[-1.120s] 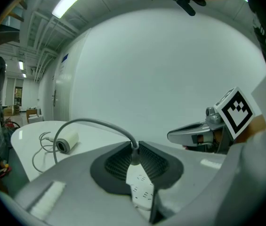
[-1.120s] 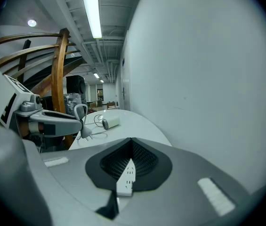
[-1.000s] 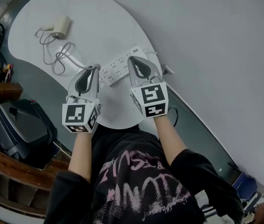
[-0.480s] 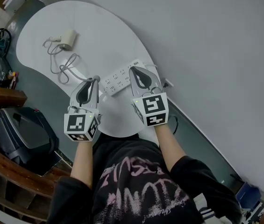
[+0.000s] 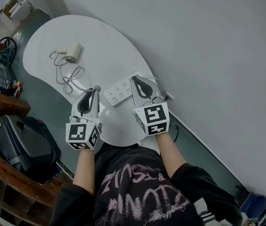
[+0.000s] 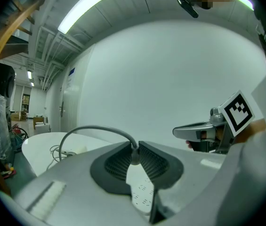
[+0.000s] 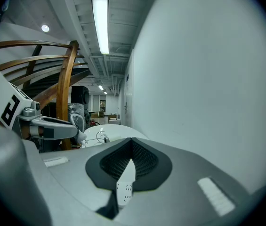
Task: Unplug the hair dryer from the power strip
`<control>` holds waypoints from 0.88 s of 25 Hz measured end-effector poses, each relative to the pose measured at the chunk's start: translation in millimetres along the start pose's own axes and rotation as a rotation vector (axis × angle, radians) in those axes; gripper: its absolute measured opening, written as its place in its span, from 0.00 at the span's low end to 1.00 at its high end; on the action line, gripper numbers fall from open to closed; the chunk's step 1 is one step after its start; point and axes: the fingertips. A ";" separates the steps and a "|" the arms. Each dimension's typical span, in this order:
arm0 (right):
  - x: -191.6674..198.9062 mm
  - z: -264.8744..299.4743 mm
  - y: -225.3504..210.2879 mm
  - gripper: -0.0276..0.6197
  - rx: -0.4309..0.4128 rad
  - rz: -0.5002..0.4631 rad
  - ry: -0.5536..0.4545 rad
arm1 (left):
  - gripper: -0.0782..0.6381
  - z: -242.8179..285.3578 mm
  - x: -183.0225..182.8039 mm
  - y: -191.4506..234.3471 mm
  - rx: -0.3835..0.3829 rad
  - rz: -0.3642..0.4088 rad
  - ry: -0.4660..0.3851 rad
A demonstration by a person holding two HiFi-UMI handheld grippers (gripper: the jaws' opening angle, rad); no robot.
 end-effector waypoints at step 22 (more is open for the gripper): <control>-36.2 -26.9 -2.4 0.06 0.005 -0.024 -0.092 | 0.18 -23.1 -31.4 -1.1 -0.039 0.007 -0.072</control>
Point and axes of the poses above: the fingertips, and each gripper's own axes: z forward along the fingers, y to its left, x out of its underside, and after that the axes turned 1 degree about -x, right-handed
